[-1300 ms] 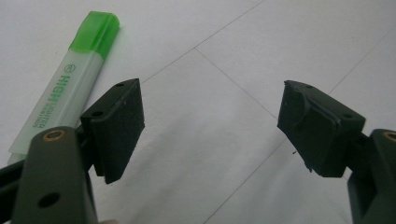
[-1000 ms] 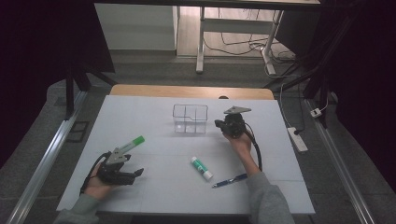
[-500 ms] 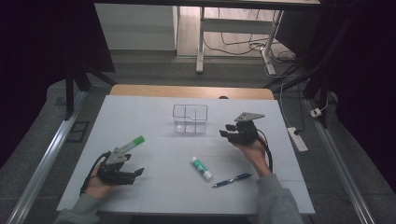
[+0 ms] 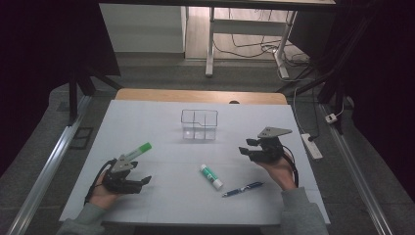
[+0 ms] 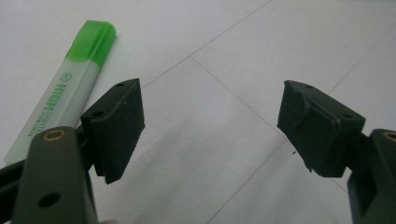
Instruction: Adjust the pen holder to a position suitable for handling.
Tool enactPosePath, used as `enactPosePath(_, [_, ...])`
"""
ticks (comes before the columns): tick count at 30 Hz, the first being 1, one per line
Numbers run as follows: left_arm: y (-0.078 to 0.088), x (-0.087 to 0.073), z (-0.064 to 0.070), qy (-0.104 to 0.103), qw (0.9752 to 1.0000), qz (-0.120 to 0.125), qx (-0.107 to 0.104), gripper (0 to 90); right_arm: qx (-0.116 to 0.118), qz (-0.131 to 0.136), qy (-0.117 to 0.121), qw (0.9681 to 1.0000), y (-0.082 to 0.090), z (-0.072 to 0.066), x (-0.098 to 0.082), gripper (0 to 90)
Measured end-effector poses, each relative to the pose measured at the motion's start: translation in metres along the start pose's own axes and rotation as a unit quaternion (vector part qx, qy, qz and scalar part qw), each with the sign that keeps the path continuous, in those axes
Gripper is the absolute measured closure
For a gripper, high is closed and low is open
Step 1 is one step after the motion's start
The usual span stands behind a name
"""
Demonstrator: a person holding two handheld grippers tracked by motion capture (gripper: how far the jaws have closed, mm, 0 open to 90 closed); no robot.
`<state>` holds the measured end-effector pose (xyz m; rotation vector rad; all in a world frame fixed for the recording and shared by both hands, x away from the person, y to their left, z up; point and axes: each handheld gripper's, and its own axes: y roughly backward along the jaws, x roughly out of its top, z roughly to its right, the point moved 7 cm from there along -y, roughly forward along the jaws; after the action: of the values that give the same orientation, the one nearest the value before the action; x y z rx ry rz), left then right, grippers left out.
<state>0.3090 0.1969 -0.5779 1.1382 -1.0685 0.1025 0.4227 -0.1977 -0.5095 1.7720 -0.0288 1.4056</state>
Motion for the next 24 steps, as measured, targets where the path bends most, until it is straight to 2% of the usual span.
enactPosePath(6, [-0.001,0.000,0.001,-0.004,1.0000,-0.004,0.001,22.3,0.000,-0.013,0.015,0.9998,0.011,0.000,-0.004,45.6])
enactPosePath(9, [-0.001,-0.001,0.000,-0.003,1.0000,-0.004,0.003,22.2,0.003,-0.013,0.017,0.9998,0.017,-0.001,-0.005,44.5])
enactPosePath(14, [-0.001,0.000,-0.001,0.000,1.0000,-0.002,0.003,22.3,0.009,-0.029,0.030,0.9991,0.024,-0.006,-0.011,42.2])
enactPosePath(20, [-0.001,0.000,-0.001,0.000,1.0000,-0.003,0.004,22.3,0.031,-0.042,0.054,0.9972,0.027,-0.017,-0.012,40.5])
enactPosePath(24, [-0.001,0.000,-0.001,-0.001,1.0000,-0.003,0.005,22.3,0.045,-0.058,0.072,0.9947,0.025,-0.026,-0.014,39.5])
